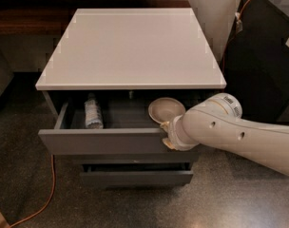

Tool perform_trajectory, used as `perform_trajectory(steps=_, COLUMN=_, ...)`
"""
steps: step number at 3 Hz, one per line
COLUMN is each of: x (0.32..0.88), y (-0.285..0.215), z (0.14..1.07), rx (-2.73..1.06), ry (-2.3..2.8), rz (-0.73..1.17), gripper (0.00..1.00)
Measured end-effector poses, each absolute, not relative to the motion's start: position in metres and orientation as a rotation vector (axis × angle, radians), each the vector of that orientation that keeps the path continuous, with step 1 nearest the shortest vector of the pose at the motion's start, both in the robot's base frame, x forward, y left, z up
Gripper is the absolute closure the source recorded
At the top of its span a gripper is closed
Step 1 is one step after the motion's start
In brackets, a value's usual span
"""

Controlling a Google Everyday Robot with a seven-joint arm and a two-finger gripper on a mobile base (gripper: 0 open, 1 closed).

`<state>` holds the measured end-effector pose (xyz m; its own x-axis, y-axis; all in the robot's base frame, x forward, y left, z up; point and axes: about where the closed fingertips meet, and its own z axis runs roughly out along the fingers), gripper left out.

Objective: Pick blue plastic bottle from top drawer and place on counter

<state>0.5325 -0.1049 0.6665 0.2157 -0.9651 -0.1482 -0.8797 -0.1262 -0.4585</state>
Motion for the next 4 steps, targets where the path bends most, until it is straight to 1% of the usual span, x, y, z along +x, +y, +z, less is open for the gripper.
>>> perform_trajectory(steps=1, x=0.5205, y=-0.1072, z=0.6624, rx=-2.055, ry=1.706, rz=-0.253, gripper=1.0)
perform_trajectory(steps=3, x=0.5205, y=-0.1072, z=0.6629, rx=-2.055, ry=1.706, rz=-0.253, gripper=1.0)
perform_trajectory(steps=4, x=0.5204, y=-0.1072, z=0.6631, rx=-2.055, ry=1.706, rz=-0.253, gripper=0.77)
